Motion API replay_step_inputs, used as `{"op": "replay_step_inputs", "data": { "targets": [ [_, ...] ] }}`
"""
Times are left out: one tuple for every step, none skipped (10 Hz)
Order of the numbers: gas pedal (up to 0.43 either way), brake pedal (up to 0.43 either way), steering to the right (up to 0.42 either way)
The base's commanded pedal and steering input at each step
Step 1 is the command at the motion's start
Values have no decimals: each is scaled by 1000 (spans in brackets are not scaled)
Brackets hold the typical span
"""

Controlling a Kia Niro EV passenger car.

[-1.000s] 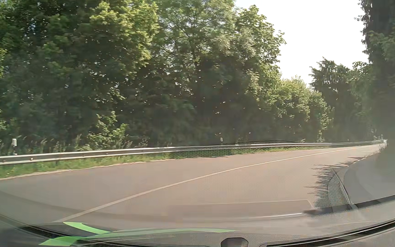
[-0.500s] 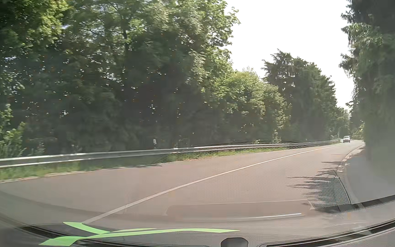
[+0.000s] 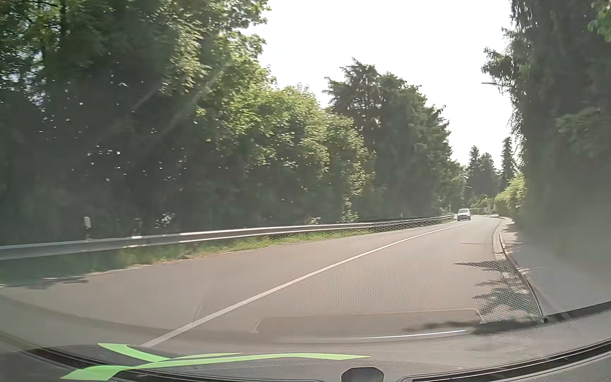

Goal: Follow the waypoints while adhering to traffic rules and regulations

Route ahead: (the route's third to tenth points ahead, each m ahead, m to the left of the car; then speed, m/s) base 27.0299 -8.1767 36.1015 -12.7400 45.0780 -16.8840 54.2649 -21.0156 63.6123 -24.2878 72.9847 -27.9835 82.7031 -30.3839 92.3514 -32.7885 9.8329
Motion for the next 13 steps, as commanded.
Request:
{"op": "replay_step_inputs", "data": {
  "targets": [
    [47, 0, 172],
    [67, 0, 166],
    [87, 0, 159],
    [98, 0, 144],
    [98, 0, 121],
    [98, 0, 105],
    [110, 0, 96],
    [118, 0, 95],
    [118, 0, 93],
    [118, 0, 87],
    [118, 0, 78],
    [118, 0, 64],
    [118, 0, 51]
  ]
}}
